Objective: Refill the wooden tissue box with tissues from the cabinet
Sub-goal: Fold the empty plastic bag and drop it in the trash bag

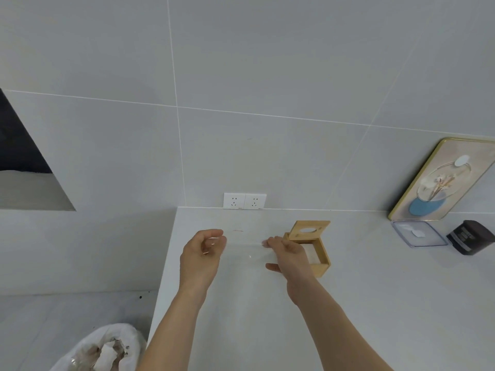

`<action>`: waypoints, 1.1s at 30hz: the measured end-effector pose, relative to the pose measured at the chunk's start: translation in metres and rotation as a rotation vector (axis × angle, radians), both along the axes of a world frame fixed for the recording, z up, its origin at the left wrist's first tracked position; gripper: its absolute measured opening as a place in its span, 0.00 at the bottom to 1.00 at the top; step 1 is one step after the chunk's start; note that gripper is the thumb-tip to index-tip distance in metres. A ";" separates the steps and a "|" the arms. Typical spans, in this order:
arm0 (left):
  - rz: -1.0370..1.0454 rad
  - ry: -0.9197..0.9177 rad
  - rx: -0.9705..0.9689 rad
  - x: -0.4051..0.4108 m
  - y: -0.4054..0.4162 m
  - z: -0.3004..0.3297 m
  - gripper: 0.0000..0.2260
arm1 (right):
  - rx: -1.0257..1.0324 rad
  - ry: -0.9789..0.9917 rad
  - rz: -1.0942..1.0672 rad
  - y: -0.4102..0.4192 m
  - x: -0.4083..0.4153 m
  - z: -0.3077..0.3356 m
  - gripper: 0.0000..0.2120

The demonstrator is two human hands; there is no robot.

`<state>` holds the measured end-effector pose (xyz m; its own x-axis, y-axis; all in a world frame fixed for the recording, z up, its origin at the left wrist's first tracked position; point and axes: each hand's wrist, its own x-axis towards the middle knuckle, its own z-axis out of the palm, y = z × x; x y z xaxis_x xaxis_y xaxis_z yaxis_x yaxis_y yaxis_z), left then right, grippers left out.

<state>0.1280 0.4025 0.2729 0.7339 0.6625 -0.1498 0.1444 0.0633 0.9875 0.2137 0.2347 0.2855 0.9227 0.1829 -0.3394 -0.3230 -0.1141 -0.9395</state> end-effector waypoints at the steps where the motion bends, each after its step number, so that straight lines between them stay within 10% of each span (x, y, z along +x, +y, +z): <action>1: -0.036 0.000 0.022 -0.001 0.002 0.000 0.10 | -0.011 -0.028 0.013 0.000 -0.001 0.002 0.09; 5: -0.124 0.061 0.205 -0.005 0.006 -0.003 0.19 | 0.000 -0.086 0.037 0.000 -0.004 0.010 0.07; 9: -0.078 0.048 0.250 -0.003 0.006 -0.008 0.08 | 0.058 -0.098 0.074 0.001 -0.004 0.012 0.14; 16: -0.035 -0.017 -0.048 0.009 0.008 -0.002 0.11 | 0.145 -0.088 0.183 -0.002 0.002 0.012 0.26; 33: 0.166 0.036 -0.280 0.030 -0.012 -0.002 0.23 | 0.171 0.098 0.072 0.012 0.054 -0.011 0.17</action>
